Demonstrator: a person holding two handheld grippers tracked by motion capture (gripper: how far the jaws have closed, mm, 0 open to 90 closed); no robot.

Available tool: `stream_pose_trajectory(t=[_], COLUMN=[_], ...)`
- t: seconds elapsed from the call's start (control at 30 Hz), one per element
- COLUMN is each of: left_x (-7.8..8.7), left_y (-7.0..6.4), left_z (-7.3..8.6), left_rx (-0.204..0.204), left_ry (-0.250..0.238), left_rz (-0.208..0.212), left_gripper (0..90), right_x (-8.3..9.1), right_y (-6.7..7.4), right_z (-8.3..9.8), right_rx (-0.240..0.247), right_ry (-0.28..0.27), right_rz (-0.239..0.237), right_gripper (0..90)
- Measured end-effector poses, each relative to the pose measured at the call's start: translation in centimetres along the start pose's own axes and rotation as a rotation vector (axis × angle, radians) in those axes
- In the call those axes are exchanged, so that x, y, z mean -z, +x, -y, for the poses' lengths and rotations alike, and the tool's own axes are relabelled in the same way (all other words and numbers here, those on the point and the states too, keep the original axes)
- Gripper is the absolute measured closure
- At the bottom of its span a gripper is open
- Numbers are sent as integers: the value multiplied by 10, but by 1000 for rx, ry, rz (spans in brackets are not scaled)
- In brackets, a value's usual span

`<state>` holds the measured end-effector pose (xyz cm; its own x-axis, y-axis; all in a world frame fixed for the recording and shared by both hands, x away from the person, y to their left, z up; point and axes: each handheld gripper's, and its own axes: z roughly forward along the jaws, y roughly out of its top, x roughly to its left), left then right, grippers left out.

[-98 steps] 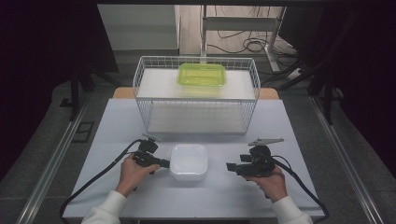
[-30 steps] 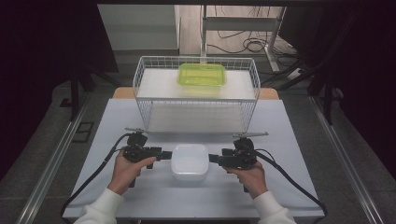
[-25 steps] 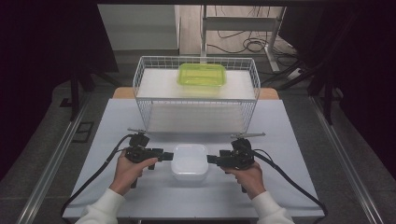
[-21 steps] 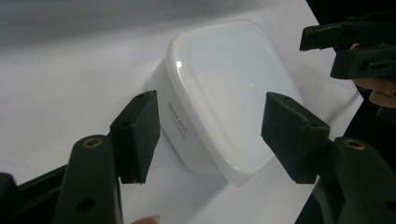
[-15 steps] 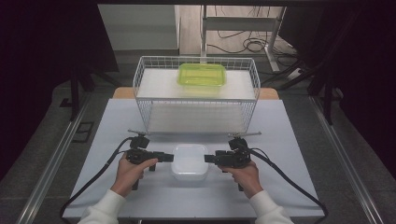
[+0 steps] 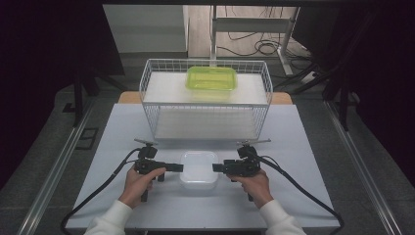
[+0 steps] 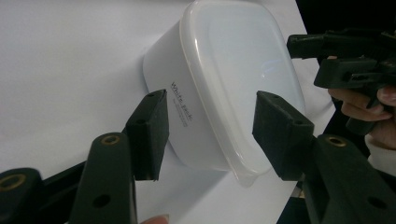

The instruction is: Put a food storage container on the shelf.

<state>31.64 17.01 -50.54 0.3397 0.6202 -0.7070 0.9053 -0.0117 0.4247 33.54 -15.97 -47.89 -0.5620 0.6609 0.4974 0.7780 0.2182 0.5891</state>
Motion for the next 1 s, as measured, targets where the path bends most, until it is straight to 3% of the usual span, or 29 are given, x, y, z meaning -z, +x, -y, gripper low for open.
stream_pose_trajectory(t=[0.33, 0.57, 1.0], left_x=[-7, -7, -4], left_y=[5, 5, 5], left_z=[2, 2, 3], left_rx=[33, 30, 27], left_ry=[20, 14, 6], left_rz=[51, 83, 90], left_gripper=[518, 616, 682], right_x=[0, -4, -12], right_y=[0, -4, -11], right_z=[0, -1, 1], right_rx=[-11, -30, -102], right_ry=[-6, -4, 21], right_rz=[-8, -27, -62], right_gripper=[359, 373, 472])
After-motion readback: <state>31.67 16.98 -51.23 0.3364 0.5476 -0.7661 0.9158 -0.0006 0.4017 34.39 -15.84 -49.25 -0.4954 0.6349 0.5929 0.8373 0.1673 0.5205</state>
